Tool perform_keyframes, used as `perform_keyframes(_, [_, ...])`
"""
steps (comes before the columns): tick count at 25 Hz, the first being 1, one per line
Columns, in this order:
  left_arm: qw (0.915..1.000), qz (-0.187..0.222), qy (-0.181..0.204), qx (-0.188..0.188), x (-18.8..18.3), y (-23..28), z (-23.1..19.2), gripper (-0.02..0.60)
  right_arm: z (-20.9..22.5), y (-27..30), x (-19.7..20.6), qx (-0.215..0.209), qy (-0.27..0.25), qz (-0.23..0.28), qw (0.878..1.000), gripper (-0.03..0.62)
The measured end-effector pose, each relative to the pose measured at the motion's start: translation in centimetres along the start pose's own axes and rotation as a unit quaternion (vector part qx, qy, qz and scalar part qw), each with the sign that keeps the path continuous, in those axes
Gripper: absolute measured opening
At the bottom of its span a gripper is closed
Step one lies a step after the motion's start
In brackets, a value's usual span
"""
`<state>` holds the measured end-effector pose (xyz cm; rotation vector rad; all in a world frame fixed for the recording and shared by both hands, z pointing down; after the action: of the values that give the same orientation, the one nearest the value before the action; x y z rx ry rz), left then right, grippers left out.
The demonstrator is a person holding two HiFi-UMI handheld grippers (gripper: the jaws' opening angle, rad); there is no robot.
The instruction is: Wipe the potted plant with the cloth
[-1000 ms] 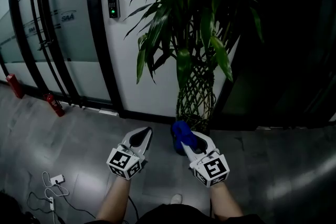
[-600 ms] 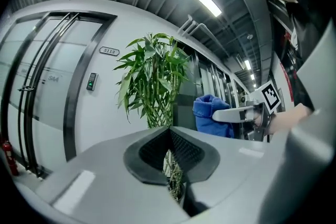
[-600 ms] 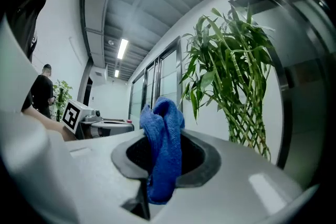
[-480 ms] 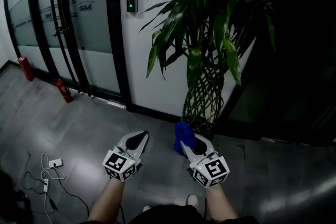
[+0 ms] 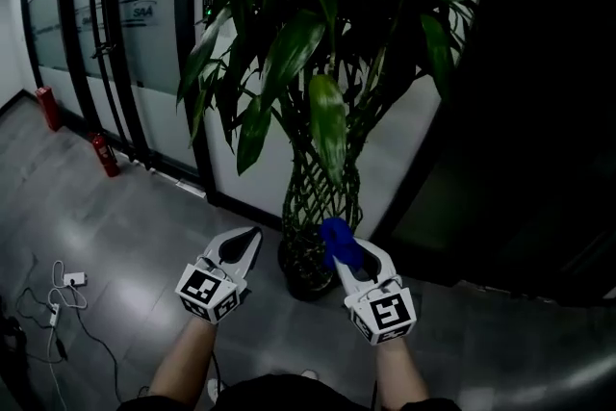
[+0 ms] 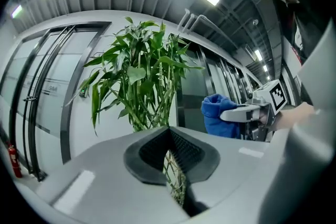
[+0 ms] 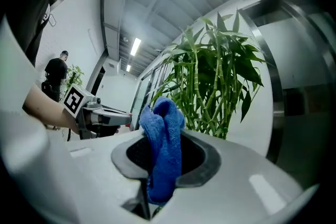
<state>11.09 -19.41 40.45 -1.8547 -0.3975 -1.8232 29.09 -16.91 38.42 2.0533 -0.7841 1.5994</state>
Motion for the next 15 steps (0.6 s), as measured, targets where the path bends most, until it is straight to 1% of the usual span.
perform_keyframes(3, [0.9999,0.004,0.006,-0.015,-1.1,2.1,2.3,0.006,3.2,0.1,-1.2,-0.018,-0.044,0.008,0.999,0.091])
perform_keyframes(5, [0.9993,0.005,0.017,-0.034,-1.8,3.2,2.7,0.006,4.7,0.9,-2.3,-0.03,-0.082,0.007,0.996,0.091])
perform_keyframes(7, [0.9989,0.008,0.021,-0.041,-2.3,4.5,2.4,0.006,6.0,1.9,-4.0,-0.038,-0.112,0.014,0.993,0.091])
perform_keyframes(9, [0.9992,0.01,0.026,-0.028,-2.5,6.0,2.1,0.006,7.2,2.9,-5.9,-0.036,-0.121,0.024,0.992,0.091])
perform_keyframes(11, [0.9995,0.004,0.03,-0.003,-2.8,7.9,1.9,0.006,8.5,3.9,-7.6,-0.027,-0.131,0.031,0.991,0.091])
perform_keyframes(13, [0.999,-0.003,0.04,0.021,-3.6,9.7,1.7,0.006,9.3,4.8,-9.1,-0.019,-0.139,0.038,0.989,0.091])
perform_keyframes(15, [0.998,-0.001,0.054,0.033,-5.0,11.3,1.4,0.006,9.6,5.5,-10.6,-0.013,-0.153,0.049,0.987,0.091])
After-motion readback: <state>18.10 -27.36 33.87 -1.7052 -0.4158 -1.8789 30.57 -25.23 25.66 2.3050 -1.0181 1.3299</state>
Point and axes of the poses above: the fingertips, and each gripper's own axes: y forward along the fingers, z to its right, x out of its underside, the point moved 2 cm from there along -y, backward along the fingers, and after that the axes turned 5 degrees about -x, right-handed, at the moved point
